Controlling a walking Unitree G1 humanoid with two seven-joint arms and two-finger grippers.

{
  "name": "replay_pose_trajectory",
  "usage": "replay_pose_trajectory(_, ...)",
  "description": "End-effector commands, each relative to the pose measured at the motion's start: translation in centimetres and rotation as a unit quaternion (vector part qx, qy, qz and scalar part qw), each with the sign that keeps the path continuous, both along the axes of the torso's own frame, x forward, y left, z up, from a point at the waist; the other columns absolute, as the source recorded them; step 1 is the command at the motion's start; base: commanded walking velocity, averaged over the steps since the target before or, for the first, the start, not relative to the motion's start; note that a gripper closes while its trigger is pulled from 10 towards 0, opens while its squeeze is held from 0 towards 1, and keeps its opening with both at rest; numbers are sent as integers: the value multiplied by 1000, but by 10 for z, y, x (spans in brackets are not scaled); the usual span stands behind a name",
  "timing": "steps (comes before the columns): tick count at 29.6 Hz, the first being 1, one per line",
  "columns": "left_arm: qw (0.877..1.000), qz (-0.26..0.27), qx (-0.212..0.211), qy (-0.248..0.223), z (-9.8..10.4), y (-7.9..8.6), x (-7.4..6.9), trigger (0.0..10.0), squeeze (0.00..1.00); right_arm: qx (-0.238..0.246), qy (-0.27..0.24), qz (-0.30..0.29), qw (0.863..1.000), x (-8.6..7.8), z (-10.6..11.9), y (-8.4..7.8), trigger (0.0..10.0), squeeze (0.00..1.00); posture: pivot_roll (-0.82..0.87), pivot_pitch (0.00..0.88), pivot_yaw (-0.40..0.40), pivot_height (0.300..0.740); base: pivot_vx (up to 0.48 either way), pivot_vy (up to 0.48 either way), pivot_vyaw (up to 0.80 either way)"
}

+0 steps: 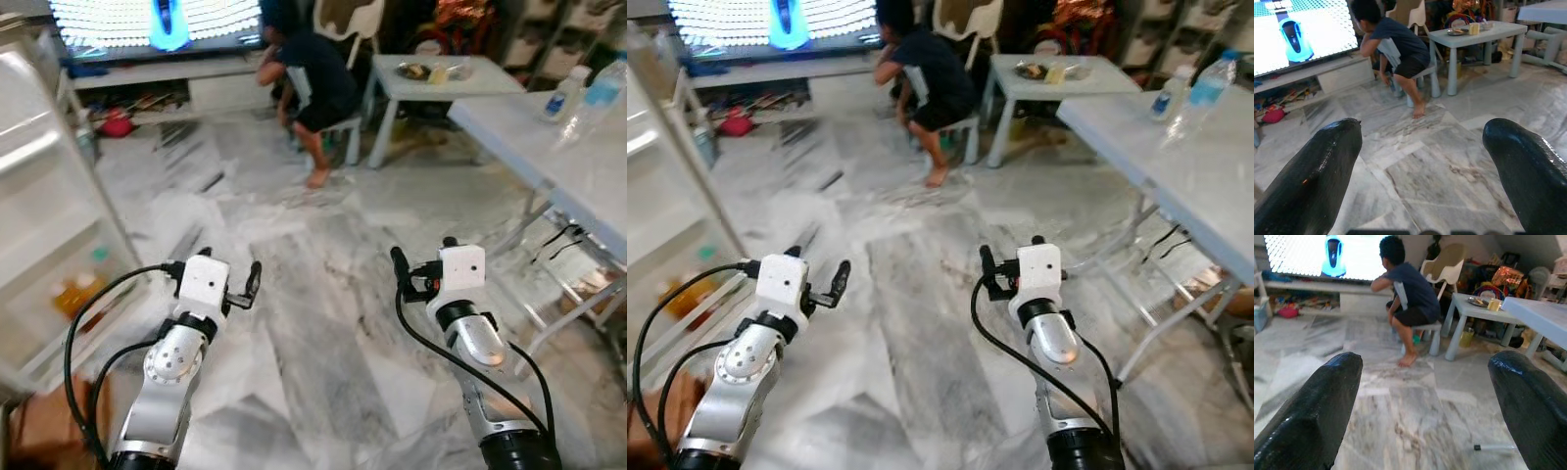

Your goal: Restocking fridge

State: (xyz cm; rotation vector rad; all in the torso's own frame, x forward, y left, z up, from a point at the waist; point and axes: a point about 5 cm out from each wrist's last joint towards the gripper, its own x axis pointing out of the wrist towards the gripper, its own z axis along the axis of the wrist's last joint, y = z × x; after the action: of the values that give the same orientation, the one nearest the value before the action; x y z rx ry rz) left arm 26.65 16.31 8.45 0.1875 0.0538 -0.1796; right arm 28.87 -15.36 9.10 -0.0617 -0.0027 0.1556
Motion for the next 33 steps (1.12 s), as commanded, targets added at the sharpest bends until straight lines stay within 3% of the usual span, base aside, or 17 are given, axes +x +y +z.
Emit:
replay_pose_trajectory(1, 1000, 0, -2, 1, 2, -1, 0, 10000, 0, -2, -5, 8, 1000, 1, 2, 4, 10000, 0, 43, 0, -55, 740, 480, 0, -800)
replay_pose_trajectory(13, 1000, -7, -11, -10, 9, -7, 8, 10000, 0, -5, -33, -1, 999, 1, 12, 0, 10000, 0, 27, 0, -46, 740, 480, 0, -800)
replay_pose_trajectory(16, 1000, 15, -15, -21, 10, -2, 6, 10000, 0, 1, -54, -11, 998, 0, 19, -2, 10000, 0, 25, 0, -46, 740, 480, 0, -723)
replay_pose_trajectory(23, 996, 85, -20, -36, 10, 16, 6, 10000, 0, 3, -65, -26, 998, -1, 23, -6, 10000, 0, 21, 0, -43, 740, 480, 0, 0)
replay_pose_trajectory(33, 995, 90, -22, -48, 15, 14, 13, 10000, 0, -3, -73, -18, 997, -1, 25, -1, 10000, 0, 16, 0, -39, 740, 480, 0, 0)
